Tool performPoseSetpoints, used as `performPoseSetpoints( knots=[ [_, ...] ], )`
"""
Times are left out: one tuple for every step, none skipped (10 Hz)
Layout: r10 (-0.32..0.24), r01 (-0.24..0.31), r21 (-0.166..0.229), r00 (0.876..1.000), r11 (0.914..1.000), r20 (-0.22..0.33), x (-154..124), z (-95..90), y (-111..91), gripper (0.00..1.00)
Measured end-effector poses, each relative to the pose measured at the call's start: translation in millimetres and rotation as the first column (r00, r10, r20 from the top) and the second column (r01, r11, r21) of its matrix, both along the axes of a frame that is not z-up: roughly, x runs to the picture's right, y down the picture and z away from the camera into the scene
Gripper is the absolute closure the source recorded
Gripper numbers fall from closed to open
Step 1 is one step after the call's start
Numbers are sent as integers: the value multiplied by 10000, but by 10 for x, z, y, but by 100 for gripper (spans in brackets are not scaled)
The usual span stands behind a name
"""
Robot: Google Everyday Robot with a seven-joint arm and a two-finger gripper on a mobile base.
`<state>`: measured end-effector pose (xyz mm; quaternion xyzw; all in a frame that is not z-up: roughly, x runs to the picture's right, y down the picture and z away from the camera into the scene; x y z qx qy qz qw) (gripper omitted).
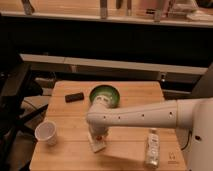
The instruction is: Place the pepper on the white sponge
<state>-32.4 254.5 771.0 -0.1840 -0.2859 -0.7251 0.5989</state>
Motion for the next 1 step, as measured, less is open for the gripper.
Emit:
performPoseSetpoints(
  knots=[
    [-18,18,3,10000,10000,56,0,1,-4,47]
  ],
)
